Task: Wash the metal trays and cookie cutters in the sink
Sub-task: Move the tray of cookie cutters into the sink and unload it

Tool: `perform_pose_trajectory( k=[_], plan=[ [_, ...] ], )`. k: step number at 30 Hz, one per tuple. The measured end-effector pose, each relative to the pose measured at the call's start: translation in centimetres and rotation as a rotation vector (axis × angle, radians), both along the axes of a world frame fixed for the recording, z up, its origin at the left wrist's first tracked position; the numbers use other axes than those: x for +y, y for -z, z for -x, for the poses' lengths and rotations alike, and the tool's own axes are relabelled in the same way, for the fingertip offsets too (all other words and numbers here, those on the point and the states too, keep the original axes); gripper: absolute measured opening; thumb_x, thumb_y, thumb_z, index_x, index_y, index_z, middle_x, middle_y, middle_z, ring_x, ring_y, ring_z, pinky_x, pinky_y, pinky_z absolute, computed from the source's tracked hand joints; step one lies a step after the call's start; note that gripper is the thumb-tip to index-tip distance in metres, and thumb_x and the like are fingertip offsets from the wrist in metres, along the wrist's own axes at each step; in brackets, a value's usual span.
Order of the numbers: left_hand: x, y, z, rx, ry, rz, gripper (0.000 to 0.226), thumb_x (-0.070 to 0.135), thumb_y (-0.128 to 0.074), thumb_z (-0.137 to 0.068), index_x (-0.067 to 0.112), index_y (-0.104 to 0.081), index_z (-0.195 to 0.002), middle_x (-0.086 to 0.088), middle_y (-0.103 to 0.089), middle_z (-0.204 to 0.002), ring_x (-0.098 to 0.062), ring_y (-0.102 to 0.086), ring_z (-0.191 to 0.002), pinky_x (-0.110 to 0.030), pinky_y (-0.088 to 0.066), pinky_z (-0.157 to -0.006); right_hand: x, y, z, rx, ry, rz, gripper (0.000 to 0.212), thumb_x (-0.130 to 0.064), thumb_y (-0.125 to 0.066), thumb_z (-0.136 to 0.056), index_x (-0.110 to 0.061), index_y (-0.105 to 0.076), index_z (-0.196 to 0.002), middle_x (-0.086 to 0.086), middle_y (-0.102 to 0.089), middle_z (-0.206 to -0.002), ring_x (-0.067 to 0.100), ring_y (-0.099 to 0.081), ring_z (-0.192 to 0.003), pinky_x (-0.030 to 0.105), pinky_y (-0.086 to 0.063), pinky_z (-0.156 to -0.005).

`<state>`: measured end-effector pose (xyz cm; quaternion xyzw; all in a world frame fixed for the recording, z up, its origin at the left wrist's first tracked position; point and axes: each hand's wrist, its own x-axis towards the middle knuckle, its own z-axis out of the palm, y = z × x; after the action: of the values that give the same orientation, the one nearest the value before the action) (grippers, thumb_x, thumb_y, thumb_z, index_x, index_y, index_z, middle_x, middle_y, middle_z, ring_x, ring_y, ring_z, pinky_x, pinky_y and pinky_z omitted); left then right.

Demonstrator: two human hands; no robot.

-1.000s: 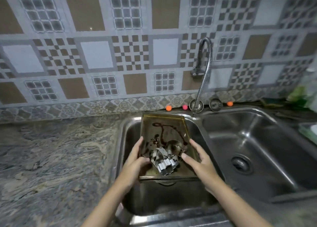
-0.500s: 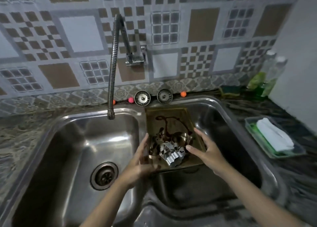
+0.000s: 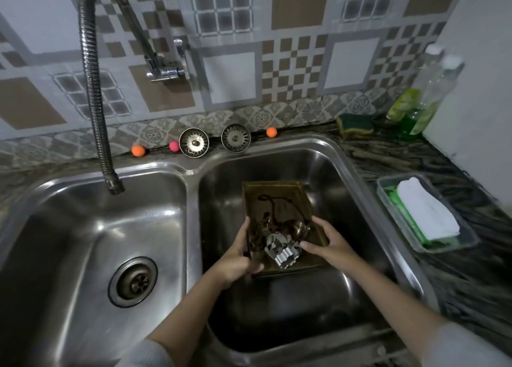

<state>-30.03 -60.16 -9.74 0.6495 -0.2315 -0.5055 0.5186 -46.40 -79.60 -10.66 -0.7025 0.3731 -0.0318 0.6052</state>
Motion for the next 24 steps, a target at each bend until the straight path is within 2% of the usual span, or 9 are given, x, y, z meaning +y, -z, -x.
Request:
perform_pose_trajectory(
  k=[4, 7, 10, 13, 15, 19, 20, 22, 24],
  plan=[
    [-1.0, 1.7, 0.0, 0.008, 0.005, -0.089, 0.119, -0.02, -0.061, -0.066, 0.036, 0.001, -0.15, -0.005, -0.043, -0.14, -0.017, -0.06, -0.106, -0.026, -0.051, -0.064, -0.7, 1.9, -0.6, 0.038, 0.04, -0.065, 0.077, -0.046, -0.082, -0.065, -0.042, -0.041, -0.13, -0.004, -0.039, -0.146, 0.018, -0.036, -0.135, 0.045, -0.034, -0.111],
    [-1.5, 2.5, -0.1, -0.016, 0.02, -0.145, 0.118, -0.024, -0.058, -0.071, 0.035, 0.008, -0.15, -0.01, -0.035, -0.147, -0.016, -0.054, -0.115, -0.025, -0.053, -0.067, -1.1, 3.0, -1.3, 0.048, 0.068, -0.109, 0.074, -0.044, -0.081, -0.069, -0.039, -0.041, -0.131, -0.001, -0.04, -0.145, 0.02, -0.037, -0.134, 0.046, -0.035, -0.111],
    [-2.0, 3.1, -0.1, 0.021, 0.022, -0.168, 0.119, -0.026, -0.055, -0.072, 0.034, 0.013, -0.149, -0.012, -0.026, -0.151, -0.024, -0.045, -0.127, -0.025, -0.055, -0.069, -1.4, 4.0, -1.7, 0.075, 0.068, -0.122, 0.072, -0.037, -0.078, -0.075, -0.033, -0.039, -0.136, 0.001, -0.038, -0.147, 0.021, -0.035, -0.135, 0.039, -0.034, -0.109],
    [-2.4, 3.8, -0.3, 0.024, 0.014, -0.171, 0.12, -0.027, -0.054, -0.071, 0.033, 0.016, -0.148, -0.011, -0.018, -0.155, -0.03, -0.033, -0.137, -0.024, -0.055, -0.072, -1.3, 4.7, -2.1, 0.102, 0.063, -0.109, 0.072, -0.036, -0.076, -0.078, -0.029, -0.037, -0.139, 0.002, -0.033, -0.15, 0.021, -0.032, -0.137, 0.03, -0.033, -0.1],
    [-2.5, 4.3, -0.5, 0.005, 0.031, -0.184, 0.122, -0.026, -0.057, -0.07, 0.032, 0.017, -0.148, -0.011, -0.014, -0.156, -0.03, -0.026, -0.141, -0.024, -0.054, -0.079, -1.2, 5.0, -2.2, 0.131, 0.06, -0.112, 0.074, -0.039, -0.076, -0.078, -0.03, -0.035, -0.139, 0.001, -0.03, -0.152, 0.022, -0.03, -0.138, 0.032, -0.034, -0.098],
    [-2.7, 4.7, -0.6, -0.027, 0.06, -0.253, 0.122, -0.02, -0.062, -0.07, 0.031, 0.018, -0.148, -0.011, -0.011, -0.156, -0.03, -0.022, -0.142, -0.018, -0.052, -0.072, -1.0, 5.2, -2.4, 0.171, 0.049, -0.125, 0.076, -0.04, -0.075, -0.078, -0.031, -0.033, -0.141, 0.003, -0.028, -0.154, 0.024, -0.029, -0.14, 0.039, -0.032, -0.106],
    [-2.7, 5.0, -0.6, -0.039, 0.058, -0.263, 0.124, -0.018, -0.064, -0.07, 0.03, 0.019, -0.148, -0.01, -0.01, -0.156, -0.029, -0.021, -0.143, -0.017, -0.052, -0.075, -1.0, 5.1, -2.4, 0.176, 0.04, -0.129, 0.077, -0.04, -0.075, -0.078, -0.032, -0.032, -0.141, 0.003, -0.029, -0.154, 0.025, -0.03, -0.139, 0.04, -0.032, -0.107],
    [-2.7, 4.9, -0.7, -0.074, 0.064, -0.296, 0.134, -0.008, -0.075, -0.063, 0.033, 0.021, -0.147, -0.011, -0.004, -0.158, -0.027, -0.016, -0.144, -0.027, -0.047, -0.098, -1.1, 4.9, -2.6, 0.181, 0.019, -0.107, 0.083, -0.04, -0.077, -0.077, -0.03, -0.029, -0.144, 0.002, -0.032, -0.152, 0.024, -0.034, -0.137, 0.041, -0.034, -0.109],
    [-2.8, 4.3, -0.4, -0.145, 0.11, -0.352, 0.142, 0.008, -0.084, -0.053, 0.036, 0.021, -0.146, -0.008, 0.008, -0.159, -0.026, -0.004, -0.147, -0.041, -0.024, -0.116, -0.8, 4.3, -2.8, 0.17, 0.003, 0.004, 0.086, -0.038, -0.078, -0.076, -0.028, -0.029, -0.146, 0.0, -0.036, -0.15, 0.022, -0.037, -0.135, 0.039, -0.036, -0.107]
  ],
)
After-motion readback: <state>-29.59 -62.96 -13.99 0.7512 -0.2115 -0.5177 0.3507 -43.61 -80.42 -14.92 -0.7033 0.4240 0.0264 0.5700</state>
